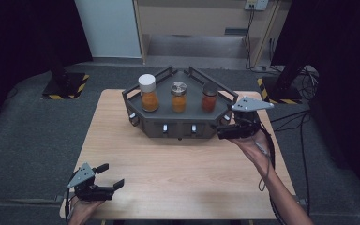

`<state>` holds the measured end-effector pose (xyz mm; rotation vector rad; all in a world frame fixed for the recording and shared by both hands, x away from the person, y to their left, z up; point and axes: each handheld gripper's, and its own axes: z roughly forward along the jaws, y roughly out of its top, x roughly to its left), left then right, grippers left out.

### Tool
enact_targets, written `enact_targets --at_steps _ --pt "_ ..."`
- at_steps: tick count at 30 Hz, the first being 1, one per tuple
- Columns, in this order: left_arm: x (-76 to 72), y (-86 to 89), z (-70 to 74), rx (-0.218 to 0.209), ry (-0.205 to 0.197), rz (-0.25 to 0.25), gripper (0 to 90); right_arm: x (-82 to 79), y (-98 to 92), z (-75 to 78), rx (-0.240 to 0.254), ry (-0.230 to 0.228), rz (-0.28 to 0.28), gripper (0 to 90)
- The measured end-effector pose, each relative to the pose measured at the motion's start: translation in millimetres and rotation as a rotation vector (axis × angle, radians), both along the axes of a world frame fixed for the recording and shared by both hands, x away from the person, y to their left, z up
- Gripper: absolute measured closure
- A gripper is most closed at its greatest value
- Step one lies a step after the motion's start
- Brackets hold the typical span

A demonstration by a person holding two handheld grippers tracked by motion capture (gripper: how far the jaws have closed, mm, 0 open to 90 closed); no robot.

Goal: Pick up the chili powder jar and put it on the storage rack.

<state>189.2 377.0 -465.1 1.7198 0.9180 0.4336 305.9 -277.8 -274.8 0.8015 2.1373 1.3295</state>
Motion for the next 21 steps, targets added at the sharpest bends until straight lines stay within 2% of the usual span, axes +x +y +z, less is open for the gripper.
enact_targets --at_steps 8,21 --pt "-0.2 -0.3 0.7 0.006 0.002 0.0 4.6 -15.5 -18.9 -25.9 0.035 0.026 -0.007 10.2" --pt "-1.9 -1.1 1.8 0.017 -0.009 -0.014 4.6 -42.3 -47.2 -57.0 0.074 0.052 -0.044 9.5"
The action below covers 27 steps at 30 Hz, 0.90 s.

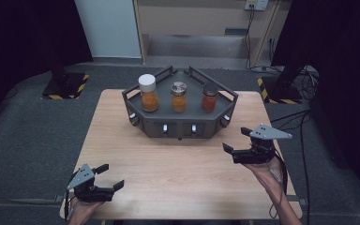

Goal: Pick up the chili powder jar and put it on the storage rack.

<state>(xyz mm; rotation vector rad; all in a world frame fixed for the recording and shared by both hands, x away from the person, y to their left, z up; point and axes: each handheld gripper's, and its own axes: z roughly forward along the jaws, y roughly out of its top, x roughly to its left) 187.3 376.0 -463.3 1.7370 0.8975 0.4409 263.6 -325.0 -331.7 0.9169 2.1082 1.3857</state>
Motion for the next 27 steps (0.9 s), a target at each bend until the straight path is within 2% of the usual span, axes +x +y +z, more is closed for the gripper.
enact_targets --at_steps 8,13,18,27 --pt "-0.1 0.1 -0.4 -0.004 -0.003 0.0 4.6 -13.2 -12.6 -15.5 0.012 0.004 -0.015 9.0" --pt "-0.3 0.1 0.0 -0.002 -0.002 -0.002 4.6 -18.8 -19.1 -27.8 0.017 0.022 -0.031 8.9" --pt "0.1 -0.2 -0.1 0.0 -0.001 -0.003 4.6 -26.7 -23.8 -40.6 0.001 0.033 -0.061 8.9" --pt "0.5 -0.8 0.1 0.002 0.0 -0.005 4.6 -39.4 -36.8 -63.1 0.024 0.047 -0.081 8.9"
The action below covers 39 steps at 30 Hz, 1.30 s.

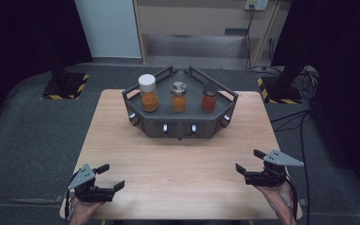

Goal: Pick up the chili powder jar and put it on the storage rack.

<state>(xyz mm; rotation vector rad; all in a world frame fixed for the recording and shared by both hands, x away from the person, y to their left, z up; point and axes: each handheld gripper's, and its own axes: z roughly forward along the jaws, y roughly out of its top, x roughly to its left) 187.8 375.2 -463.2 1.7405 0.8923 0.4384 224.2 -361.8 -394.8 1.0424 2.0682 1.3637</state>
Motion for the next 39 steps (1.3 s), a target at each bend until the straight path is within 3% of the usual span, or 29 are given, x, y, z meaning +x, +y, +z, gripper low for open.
enact_targets --at_steps 15,39 --pt "0.3 0.3 -0.1 -0.002 0.0 -0.002 4.6 -5.9 -6.1 -29.0 0.028 0.02 -0.01 8.5" --pt "2.0 -1.4 0.1 0.005 -0.006 -0.021 4.8 -5.0 -9.6 -38.5 0.028 0.015 0.0 8.0"
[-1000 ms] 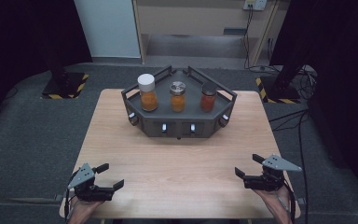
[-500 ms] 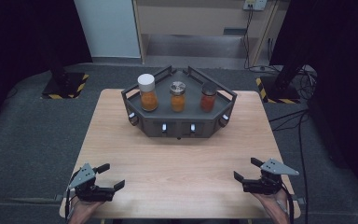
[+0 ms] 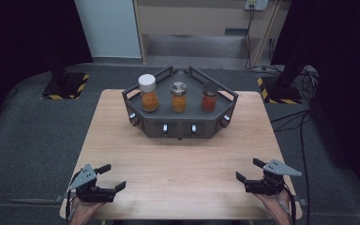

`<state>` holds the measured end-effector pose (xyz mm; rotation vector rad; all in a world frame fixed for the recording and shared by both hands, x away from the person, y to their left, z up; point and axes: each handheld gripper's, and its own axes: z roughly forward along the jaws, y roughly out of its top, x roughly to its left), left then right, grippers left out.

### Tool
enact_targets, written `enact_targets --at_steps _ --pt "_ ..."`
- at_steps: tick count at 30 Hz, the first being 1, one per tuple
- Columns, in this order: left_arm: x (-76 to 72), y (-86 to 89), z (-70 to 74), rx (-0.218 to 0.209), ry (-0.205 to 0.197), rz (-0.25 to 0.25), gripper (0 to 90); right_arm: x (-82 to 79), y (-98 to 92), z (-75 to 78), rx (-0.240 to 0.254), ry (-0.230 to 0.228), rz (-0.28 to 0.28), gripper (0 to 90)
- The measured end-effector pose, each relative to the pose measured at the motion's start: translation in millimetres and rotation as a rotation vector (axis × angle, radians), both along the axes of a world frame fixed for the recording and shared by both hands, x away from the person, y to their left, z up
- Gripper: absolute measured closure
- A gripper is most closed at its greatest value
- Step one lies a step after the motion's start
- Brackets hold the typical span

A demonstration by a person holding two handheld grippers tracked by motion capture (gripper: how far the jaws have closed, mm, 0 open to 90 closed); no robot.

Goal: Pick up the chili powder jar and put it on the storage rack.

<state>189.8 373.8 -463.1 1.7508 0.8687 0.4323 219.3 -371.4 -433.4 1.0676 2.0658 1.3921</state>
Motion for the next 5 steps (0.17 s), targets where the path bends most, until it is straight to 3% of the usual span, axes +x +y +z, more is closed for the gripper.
enact_targets --at_steps 5 --pt "0.3 0.1 -0.5 -0.004 0.001 0.002 4.8 1.5 -0.4 -0.7 0.0 0.005 0.002 8.0"
